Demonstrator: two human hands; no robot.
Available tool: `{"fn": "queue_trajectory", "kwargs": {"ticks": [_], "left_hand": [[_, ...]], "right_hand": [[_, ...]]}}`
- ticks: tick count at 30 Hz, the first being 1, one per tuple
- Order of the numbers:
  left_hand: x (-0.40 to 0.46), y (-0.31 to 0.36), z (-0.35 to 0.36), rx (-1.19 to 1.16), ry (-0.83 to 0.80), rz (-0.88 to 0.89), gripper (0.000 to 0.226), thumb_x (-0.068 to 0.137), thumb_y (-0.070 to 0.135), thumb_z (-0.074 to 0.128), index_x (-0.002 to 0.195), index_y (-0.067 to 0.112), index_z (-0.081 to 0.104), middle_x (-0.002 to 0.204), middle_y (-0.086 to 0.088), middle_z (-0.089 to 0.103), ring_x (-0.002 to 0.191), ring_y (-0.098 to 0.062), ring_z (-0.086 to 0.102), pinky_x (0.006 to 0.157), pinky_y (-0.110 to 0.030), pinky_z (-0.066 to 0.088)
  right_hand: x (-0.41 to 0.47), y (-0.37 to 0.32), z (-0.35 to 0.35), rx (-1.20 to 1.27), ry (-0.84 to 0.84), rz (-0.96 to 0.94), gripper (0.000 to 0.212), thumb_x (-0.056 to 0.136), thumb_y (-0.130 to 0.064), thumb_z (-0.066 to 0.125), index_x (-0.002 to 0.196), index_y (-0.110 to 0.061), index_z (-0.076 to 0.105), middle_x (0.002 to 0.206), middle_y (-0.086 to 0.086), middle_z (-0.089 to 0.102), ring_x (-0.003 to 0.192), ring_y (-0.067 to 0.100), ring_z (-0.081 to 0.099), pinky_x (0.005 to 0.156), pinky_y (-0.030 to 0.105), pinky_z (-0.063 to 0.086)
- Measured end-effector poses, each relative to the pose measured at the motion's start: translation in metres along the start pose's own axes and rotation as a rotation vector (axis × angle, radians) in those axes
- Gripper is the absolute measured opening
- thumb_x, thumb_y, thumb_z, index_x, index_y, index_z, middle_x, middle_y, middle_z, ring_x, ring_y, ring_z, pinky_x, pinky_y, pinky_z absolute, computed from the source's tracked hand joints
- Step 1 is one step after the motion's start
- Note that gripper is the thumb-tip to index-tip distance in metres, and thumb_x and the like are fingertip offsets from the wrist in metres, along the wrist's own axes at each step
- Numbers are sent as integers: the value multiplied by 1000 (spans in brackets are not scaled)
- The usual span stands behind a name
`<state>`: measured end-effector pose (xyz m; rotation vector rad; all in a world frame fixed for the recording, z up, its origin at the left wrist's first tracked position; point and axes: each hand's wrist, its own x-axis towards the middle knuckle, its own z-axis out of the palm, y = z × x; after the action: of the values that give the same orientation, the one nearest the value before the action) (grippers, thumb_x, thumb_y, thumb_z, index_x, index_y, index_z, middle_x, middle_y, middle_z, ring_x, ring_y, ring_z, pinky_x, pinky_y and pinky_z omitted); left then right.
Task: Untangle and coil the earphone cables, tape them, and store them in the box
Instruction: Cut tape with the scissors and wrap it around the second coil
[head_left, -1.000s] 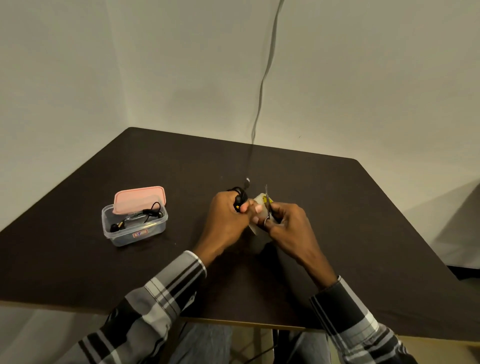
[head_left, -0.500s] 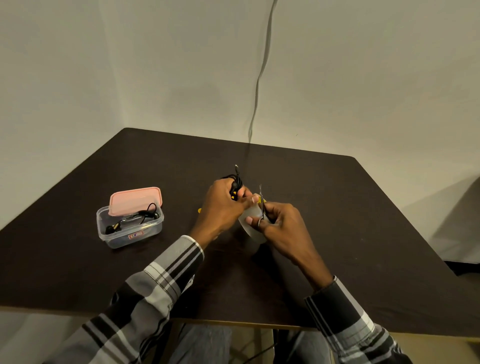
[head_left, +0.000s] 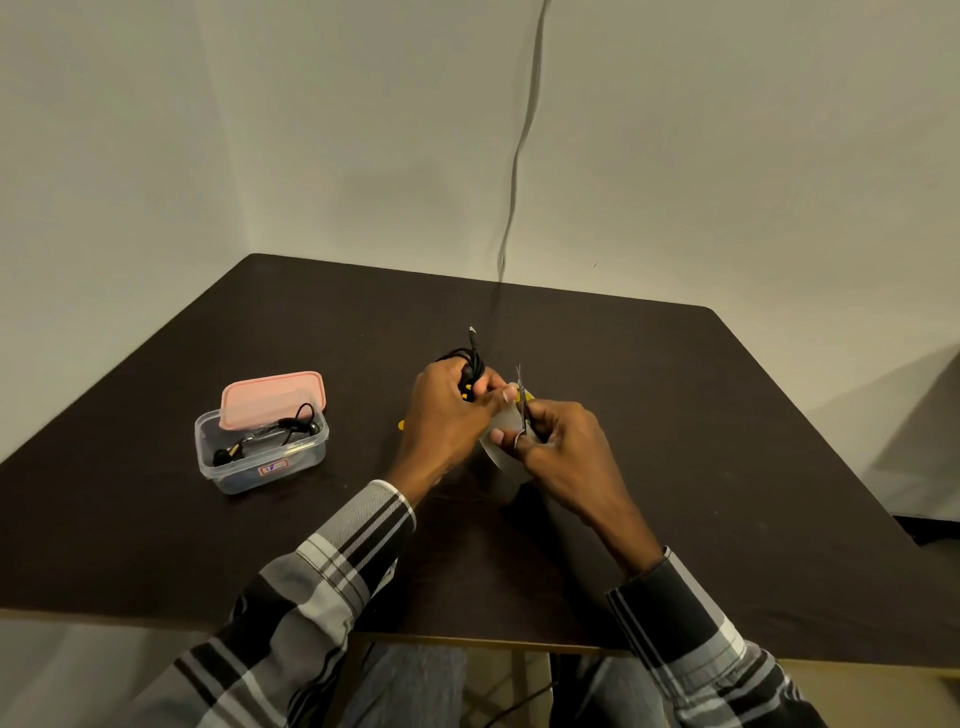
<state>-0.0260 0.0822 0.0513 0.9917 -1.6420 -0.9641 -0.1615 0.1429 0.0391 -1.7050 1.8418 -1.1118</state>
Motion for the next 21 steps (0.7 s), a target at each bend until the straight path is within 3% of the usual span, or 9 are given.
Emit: {"fn": "queue_trajectory", "kwargs": {"ticks": [3, 10, 16, 21], "left_hand": [[0, -3, 1, -15, 26, 8, 41, 80, 8, 76, 58, 26, 46, 79, -8, 71, 82, -23, 71, 79, -50, 58], [0, -3, -2, -50, 13, -11, 39, 81, 9, 77, 58, 23, 48, 78, -7, 71, 83, -19, 72, 81, -48, 59], [-3, -3, 1, -31, 30, 11, 38, 82, 10, 76, 60, 22, 47, 79, -6, 70, 85, -17, 72, 81, -45, 59], [-5, -4, 3, 5, 52, 26, 42, 84, 15, 75, 58, 28, 45, 76, -10, 68, 82, -23, 71, 75, -49, 58]], "right_hand": [[-1, -1, 0, 2, 0, 10, 22, 86, -32, 75, 75, -13, 70, 61, 5, 61, 50, 6, 47, 50, 28, 37], [0, -1, 1, -3, 4, -11, 21, 86, -32, 74, 76, -14, 71, 65, 8, 66, 52, 16, 52, 52, 35, 43], [1, -2, 2, -3, 6, -13, 20, 86, -32, 74, 77, -14, 72, 65, 6, 66, 52, 11, 52, 53, 35, 44], [2, -1, 2, 0, 17, -5, 24, 86, -30, 76, 70, -14, 68, 50, -10, 51, 43, 4, 41, 48, 22, 32]]}}
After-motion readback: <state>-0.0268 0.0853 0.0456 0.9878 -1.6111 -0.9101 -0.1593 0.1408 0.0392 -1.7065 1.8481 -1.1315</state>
